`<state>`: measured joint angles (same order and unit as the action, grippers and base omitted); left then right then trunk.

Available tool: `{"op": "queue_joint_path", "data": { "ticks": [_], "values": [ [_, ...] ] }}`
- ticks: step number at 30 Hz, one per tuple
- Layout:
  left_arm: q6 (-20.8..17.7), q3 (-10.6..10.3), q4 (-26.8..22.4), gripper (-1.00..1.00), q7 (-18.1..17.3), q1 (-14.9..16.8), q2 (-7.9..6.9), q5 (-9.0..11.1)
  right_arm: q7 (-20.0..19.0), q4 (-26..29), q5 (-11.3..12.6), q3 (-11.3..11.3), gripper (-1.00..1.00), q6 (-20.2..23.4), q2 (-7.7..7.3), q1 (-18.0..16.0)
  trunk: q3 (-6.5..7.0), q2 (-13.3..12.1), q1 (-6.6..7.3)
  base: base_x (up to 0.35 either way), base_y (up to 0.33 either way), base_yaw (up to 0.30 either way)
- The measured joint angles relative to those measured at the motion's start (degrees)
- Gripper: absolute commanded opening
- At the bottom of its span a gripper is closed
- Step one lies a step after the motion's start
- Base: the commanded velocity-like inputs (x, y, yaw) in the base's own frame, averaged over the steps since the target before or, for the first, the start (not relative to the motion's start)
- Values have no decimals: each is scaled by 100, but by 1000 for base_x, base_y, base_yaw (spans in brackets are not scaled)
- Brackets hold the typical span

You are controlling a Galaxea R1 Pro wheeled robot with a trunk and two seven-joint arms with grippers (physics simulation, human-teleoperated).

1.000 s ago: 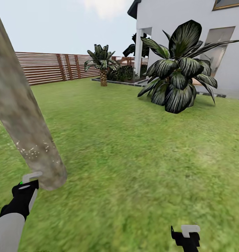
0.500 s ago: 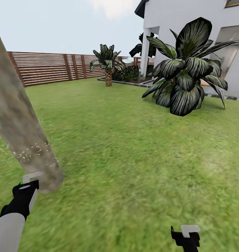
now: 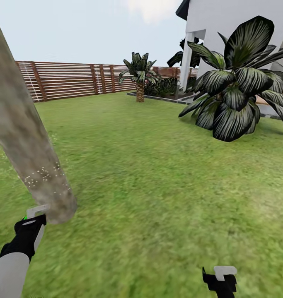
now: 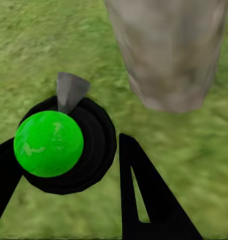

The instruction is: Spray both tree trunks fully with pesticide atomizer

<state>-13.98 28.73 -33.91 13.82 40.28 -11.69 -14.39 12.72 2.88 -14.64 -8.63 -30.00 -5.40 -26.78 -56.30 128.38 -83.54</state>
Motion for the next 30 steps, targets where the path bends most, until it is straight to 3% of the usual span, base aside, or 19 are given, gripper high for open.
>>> {"op": "queue_joint_path", "data": {
  "ticks": [7,14,22,30],
  "values": [
    [9,3,125,-100,17,2,16,0,0,5,3,0,100,0,-5,2,0,0,1,263,-174,68],
    [14,-3,213,-100,10,1,167,3,-2,7,3,-1,100,-3,-5,1,0,0,-2,109,-63,51],
    [-23,1,516,-100,-6,5,71,-34,-2,1,5,-1,100,-3,-5,1,0,0,-2,1,0,267],
    [-557,-50,424,-100,-4,118,124,-62,-2,7,5,-1,100,-1,-5,1,0,0,-2,0,0,227]
  ]
}}
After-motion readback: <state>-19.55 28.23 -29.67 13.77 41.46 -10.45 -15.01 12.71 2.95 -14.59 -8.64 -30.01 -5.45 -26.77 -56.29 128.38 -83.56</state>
